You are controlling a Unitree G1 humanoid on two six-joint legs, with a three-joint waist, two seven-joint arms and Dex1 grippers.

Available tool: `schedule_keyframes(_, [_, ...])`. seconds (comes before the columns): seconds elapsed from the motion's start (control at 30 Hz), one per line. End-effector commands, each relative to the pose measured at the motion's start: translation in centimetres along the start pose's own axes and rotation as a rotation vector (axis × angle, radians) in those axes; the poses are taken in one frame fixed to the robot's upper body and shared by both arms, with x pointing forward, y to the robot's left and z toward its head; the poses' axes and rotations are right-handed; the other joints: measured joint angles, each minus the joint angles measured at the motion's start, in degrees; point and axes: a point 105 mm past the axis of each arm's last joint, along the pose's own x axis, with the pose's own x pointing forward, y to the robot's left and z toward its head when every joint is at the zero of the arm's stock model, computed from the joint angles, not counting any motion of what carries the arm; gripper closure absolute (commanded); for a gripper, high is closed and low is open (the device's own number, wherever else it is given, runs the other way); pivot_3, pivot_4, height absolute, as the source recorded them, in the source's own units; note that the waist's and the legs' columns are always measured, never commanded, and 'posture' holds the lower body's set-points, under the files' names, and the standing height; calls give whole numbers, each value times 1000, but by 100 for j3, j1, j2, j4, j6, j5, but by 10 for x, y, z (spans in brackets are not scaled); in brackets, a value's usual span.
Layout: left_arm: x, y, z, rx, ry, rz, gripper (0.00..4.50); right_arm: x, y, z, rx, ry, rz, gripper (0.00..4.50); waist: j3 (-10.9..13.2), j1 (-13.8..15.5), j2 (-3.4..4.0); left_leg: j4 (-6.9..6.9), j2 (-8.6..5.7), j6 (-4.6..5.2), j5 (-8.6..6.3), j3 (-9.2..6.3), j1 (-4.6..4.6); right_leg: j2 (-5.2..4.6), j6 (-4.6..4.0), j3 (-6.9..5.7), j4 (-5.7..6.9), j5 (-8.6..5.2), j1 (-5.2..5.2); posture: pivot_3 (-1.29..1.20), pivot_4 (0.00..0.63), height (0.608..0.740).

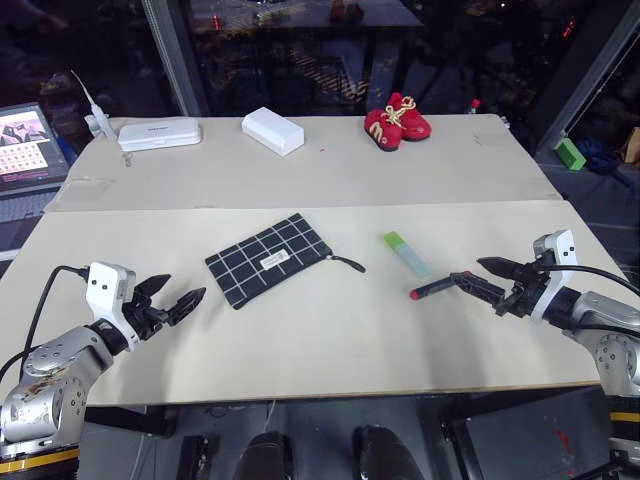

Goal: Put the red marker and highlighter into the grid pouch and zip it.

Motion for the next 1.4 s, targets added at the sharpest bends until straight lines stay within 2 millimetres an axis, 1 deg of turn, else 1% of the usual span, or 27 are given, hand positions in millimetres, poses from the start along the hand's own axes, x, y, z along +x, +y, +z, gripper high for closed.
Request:
schedule_keyframes(0.03, [2,-5,11,49,-37,-50,47,-1,-1,9,-35,-31,-10,0,0,2,0,0,0,0,0,0,0,0,0,0,0,0,0,0,150,740])
schedule_keyframes(0.1, [4,-7,18,137,-70,-91,47,3,-2,12,-26,-42,-21,0,0,5,0,0,0,0,0,0,0,0,0,0,0,0,0,0,150,740])
schedule_keyframes(0.17, [7,-7,22,259,-91,-94,0,6,-3,16,-16,-60,-24,519,0,8,1,0,-4,0,0,3,0,0,-1,-1,0,0,0,0,150,740])
schedule_keyframes(0.2, [8,-8,22,327,-88,-103,0,7,0,20,-23,-76,-6,764,0,5,1,0,-5,-1,0,4,0,0,-1,0,0,0,0,0,150,740])
schedule_keyframes(0.27, [9,-10,23,474,-86,-124,0,11,6,28,-35,-92,32,1505,0,2,1,0,-5,0,0,6,-1,0,-1,1,-2,1,-2,0,150,740])
schedule_keyframes(0.3, [10,-11,23,519,-84,-139,0,14,11,32,-41,-101,59,1793,0,0,1,0,-4,0,0,6,-2,0,-2,0,-2,1,-2,0,150,740])
schedule_keyframes(0.4, [12,-14,24,591,-89,-173,0,25,23,36,-62,-97,125,2840,0,-1,1,0,0,0,0,8,-2,0,-2,1,-1,1,-4,0,150,740])
schedule_keyframes(0.5, [13,-16,22,678,-58,-221,0,44,42,43,-90,-97,230,3719,0,-13,1,0,4,0,0,9,-1,0,-4,-1,-1,2,-3,0,150,740])
schedule_keyframes(0.53, [13,-17,20,706,-42,-241,0,51,47,46,-90,-102,255,4145,0,-21,1,0,5,0,0,11,0,1,-7,0,0,4,-4,0,150,740])
schedule_keyframes(0.57, [13,-18,18,725,-27,-257,0,56,50,49,-89,-107,274,4454,0,-21,1,0,7,0,0,12,0,2,-8,0,-1,5,-5,0,150,740])
schedule_keyframes(0.6, [13,-18,15,741,-9,-270,0,62,55,51,-89,-109,298,4454,-1,-16,2,0,7,0,0,12,0,2,-8,-1,0,5,-6,0,150,740])
schedule_keyframes(0.67, [11,-17,10,778,21,-292,0,81,68,54,-123,-96,352,4454,-1,-25,2,0,8,0,0,14,-2,2,-8,-3,-1,5,-8,0,150,740])
schedule_keyframes(0.7, [11,-16,7,794,34,-300,0,91,71,55,-135,-91,352,4454,0,-31,2,0,8,0,0,18,-2,2,-8,-3,1,5,-12,0,150,740])
schedule_keyframes(0.73, [10,-15,4,813,50,-308,0,106,71,57,-136,-79,319,4454,-1,-32,2,0,10,0,0,21,-4,2,-10,-3,1,6,-15,0,150,740])
schedule_keyframes(0.77, [10,-14,2,831,64,-316,0,122,77,59,-146,-71,314,4454,-1,-40,2,0,11,0,0,21,-2,4,-10,-5,4,6,-14,0,150,740])
schedule_keyframes(0.8, [10,-14,0,857,80,-326,0,144,84,63,-195,-57,288,4454,0,-54,4,0,13,0,0,25,1,4,-10,-6,7,6,-14,0,150,740])
schedule_keyframes(0.83, [10,-14,-2,874,90,-333,0,158,90,65,-237,-48,274,4454,1,-82,5,0,15,-1,1,36,0,4,-18,-5,7,11,-21,0,150,740])
schedule_keyframes(0.87, [10,-13,-3,892,96,-337,0,171,97,68,-271,-43,270,4454,1,-122,5,0,14,-2,2,36,1,3,-18,-4,11,12,-23,0,150,740])
schedule_keyframes(0.9, [11,-13,-2,908,92,-334,0,184,99,67,-294,-24,237,4454,1,-134,6,0,15,-4,3,42,1,4,-19,-7,14,12,-25,0,150,740])
schedule_keyframes(0.97, [13,-13,-1,919,78,-326,0,201,102,66,-314,-1,194,4454,2,-125,7,-3,18,-5,3,43,-5,5,-20,-16,13,12,-31,0,150,740])
schedule_keyframes(1.03, [14,-16,-1,921,63,-322,0,213,104,63,-337,23,164,4454,1,-92,7,-3,18,-9,5,64,-19,-1,-20,-33,14,12,-40,0,150,740])
schedule_keyframes(1.13, [15,-21,-3,917,52,-317,0,228,112,49,-376,85,145,4454,1,-80,7,-3,18,-11,5,75,-38,-12,-20,-55,28,12,-48,0,150,740])
schedule_keyframes(1.27, [14,-23,-3,897,35,-300,0,234,114,34,-440,138,144,4454,1,-113,8,-3,20,-12,6,92,-52,-14,-21,-55,42,13,-75,0,150,740])
schedule_keyframes(1.4, [14,-23,-2,879,20,-286,0,236,113,20,-455,179,147,4454,1,-160,8,-3,24,-19,10,110,-50,-13,-24,-54,71,15,-95,0,150,740])
